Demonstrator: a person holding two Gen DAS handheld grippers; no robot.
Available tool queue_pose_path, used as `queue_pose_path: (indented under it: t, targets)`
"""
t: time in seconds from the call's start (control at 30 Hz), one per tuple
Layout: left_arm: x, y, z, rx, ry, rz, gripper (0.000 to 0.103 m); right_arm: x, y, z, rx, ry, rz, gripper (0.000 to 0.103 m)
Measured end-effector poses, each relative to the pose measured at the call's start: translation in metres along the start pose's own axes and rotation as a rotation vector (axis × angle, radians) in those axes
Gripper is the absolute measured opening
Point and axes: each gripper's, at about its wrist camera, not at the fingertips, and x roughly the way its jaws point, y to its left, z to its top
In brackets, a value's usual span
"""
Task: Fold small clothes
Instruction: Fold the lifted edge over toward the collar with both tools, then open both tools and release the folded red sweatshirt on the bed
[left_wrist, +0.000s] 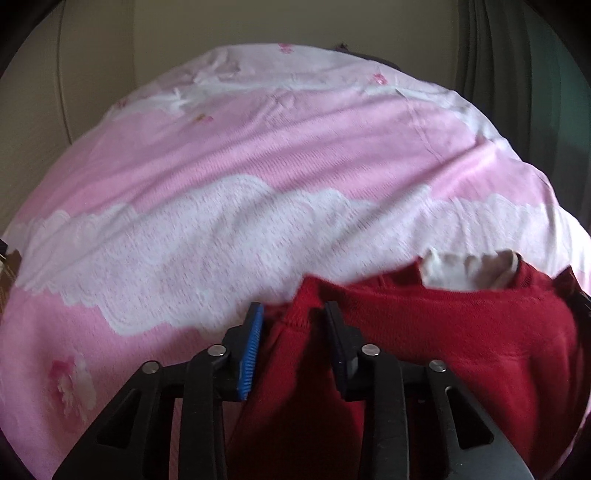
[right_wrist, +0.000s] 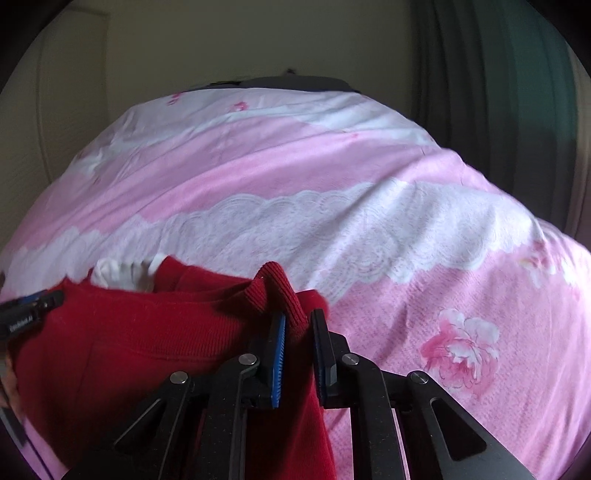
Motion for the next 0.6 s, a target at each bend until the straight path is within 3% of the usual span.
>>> queue_pose_path:
  t: [0.2, 0.27, 0.33, 0.6]
  targets:
    - [0.008, 0.0, -0.002, 0.015, 0.005, 0.001, 0.032, 0.017, 0.011, -0.005, -0.061, 0.029, -0.04, 0.018]
    - [0.002, 0.002, -0.002, 0.005, 0.001, -0.011, 0.032, 0.01, 0.01, -0.005, -0.054, 0.017, -0.044, 0.033]
    - [-0.011, 0.004, -0.003, -0.005, -0.007, -0.022, 0.032, -0.003, 0.006, -0.006, -0.046, -0.009, -0.055, 0.055]
    - [-0.083, -0.011, -0.035, 0.036, -0.057, -0.043, 0.054, -0.06, -0.011, -0.021, 0.048, -0.04, 0.032, 0.063]
